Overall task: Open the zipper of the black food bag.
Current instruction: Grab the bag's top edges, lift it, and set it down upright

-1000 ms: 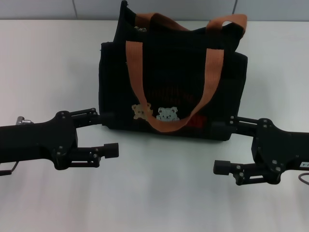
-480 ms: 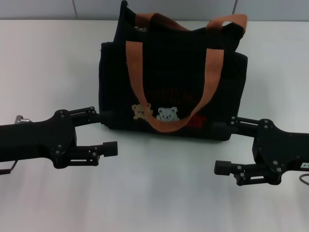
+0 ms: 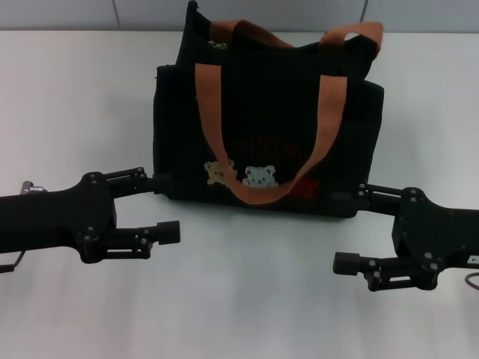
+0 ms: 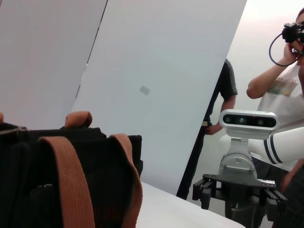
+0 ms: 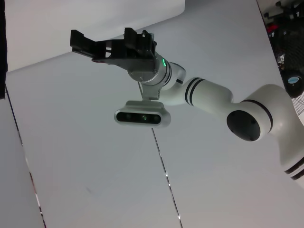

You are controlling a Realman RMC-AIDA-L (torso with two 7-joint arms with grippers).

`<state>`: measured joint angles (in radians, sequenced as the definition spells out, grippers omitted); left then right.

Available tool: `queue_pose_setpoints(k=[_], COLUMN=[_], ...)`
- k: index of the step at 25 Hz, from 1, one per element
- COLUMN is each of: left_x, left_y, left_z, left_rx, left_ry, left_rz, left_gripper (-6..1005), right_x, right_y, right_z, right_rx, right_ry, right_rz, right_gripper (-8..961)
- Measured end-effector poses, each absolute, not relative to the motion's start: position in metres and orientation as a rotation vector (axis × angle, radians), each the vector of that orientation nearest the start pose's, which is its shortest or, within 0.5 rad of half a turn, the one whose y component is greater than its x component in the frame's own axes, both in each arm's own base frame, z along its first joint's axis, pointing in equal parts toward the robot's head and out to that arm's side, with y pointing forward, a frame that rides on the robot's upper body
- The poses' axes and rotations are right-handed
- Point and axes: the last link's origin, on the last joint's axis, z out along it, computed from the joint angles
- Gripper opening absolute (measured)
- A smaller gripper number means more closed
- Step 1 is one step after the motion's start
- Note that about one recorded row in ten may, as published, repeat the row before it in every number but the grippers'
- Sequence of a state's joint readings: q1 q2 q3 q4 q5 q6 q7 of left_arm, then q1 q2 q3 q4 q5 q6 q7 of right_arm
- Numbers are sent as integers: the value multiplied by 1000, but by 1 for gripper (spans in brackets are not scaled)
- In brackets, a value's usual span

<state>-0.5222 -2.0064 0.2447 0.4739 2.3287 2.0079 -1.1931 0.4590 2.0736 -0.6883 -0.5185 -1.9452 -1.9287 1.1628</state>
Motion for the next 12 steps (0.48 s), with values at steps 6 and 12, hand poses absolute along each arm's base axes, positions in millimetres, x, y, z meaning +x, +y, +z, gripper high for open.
queue_pose_setpoints(k=[6,12], left_x=[-283,-285], left_y=[262,263], left_z=[28,28], left_rx=[-2846,-2835], left_ry=[-610,-617], left_rz=[-1060,-1043], left_gripper=[831,832], right_x=[260,264], right_y=[255,252], right_z=[-5,-4], right_rx=[-2892,-2882], right_ry=[459,470], right_rz=[1129,1121], right_gripper=[834,834])
